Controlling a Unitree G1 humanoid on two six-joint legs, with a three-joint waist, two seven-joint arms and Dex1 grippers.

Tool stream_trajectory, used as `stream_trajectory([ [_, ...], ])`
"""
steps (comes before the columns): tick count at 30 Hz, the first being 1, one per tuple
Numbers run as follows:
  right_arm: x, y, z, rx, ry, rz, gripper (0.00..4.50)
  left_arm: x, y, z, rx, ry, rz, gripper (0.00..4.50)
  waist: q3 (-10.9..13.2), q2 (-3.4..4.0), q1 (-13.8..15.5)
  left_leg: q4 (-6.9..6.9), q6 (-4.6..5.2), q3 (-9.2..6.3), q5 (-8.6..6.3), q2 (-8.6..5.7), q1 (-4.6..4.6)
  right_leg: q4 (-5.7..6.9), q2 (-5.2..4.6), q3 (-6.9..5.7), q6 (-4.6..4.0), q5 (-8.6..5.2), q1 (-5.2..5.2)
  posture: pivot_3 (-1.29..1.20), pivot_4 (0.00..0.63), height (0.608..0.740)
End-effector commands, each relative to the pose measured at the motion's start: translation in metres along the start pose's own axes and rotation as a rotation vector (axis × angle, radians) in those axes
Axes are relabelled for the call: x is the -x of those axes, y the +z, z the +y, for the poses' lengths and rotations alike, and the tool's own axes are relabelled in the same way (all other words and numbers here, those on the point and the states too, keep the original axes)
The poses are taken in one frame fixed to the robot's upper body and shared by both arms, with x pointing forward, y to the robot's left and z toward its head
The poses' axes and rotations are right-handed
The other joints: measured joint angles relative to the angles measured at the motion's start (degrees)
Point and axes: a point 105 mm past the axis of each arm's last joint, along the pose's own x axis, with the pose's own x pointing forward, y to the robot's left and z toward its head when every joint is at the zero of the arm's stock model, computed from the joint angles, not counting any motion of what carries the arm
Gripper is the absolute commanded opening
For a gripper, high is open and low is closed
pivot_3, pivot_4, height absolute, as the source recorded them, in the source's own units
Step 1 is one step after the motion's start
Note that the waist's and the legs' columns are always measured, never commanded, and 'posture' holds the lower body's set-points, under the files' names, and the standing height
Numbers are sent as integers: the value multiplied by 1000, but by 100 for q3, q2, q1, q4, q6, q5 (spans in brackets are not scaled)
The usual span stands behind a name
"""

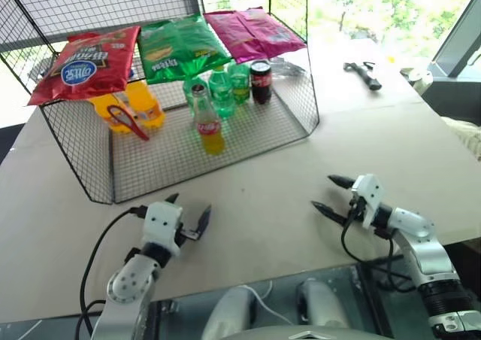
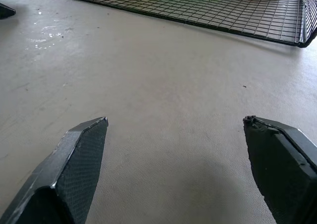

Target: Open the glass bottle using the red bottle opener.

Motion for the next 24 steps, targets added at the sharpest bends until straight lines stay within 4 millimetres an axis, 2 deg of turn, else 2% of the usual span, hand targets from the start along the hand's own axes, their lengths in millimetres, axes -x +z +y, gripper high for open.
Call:
stream_trajectory([
  [1, -1, 10, -2, 31, -1, -35, 4412, 3, -9, 3, -3, 3, 40, 4500, 0, 0, 0, 0, 0, 0, 0, 0, 0, 0, 0, 0, 0, 0, 0, 0, 150, 740],
  [9, 0, 10, -1, 33, 2, -33, 4412, 3, -9, 2, 7, 5, 32, 4500, 0, 0, 1, 0, -3, 0, 2, 0, 0, 0, 0, 0, 0, 0, 0, 0, 150, 740],
  [12, -4, 14, 0, 43, 15, -41, 4412, 1, -1, 10, 33, 39, -7, 4500, 0, 0, 2, 0, -2, 0, 2, 0, 0, 0, 0, 0, 0, 0, 0, 0, 150, 740],
  [16, -12, 29, 7, 60, 59, -80, 4412, -2, 30, 37, 189, 176, -165, 4500, 6, -6, 1, 1, -5, -2, 3, 1, -1, 0, 0, -2, 0, 0, -1, 0, 150, 740],
  [20, -21, 48, 19, 81, 129, -124, 4412, -1, 62, 61, 247, 258, -313, 4500, 10, -13, 3, 1, -22, -9, 12, 2, -4, 1, 0, -7, 0, 1, -2, 0, 150, 740],
  [21, -22, 55, 22, 83, 148, -143, 4412, -1, 69, 67, 257, 279, -344, 4500, 10, -14, 3, 1, -23, -9, 12, 1, -5, 0, 0, -8, 0, 1, -2, 0, 150, 740],
  [24, -30, 91, 33, 70, 227, -258, 4412, -1, 89, 92, 248, 384, -416, 4500, 18, -23, 11, 2, -23, -9, 13, -2, -7, -1, -1, -6, 0, 1, -5, 0, 150, 740],
])
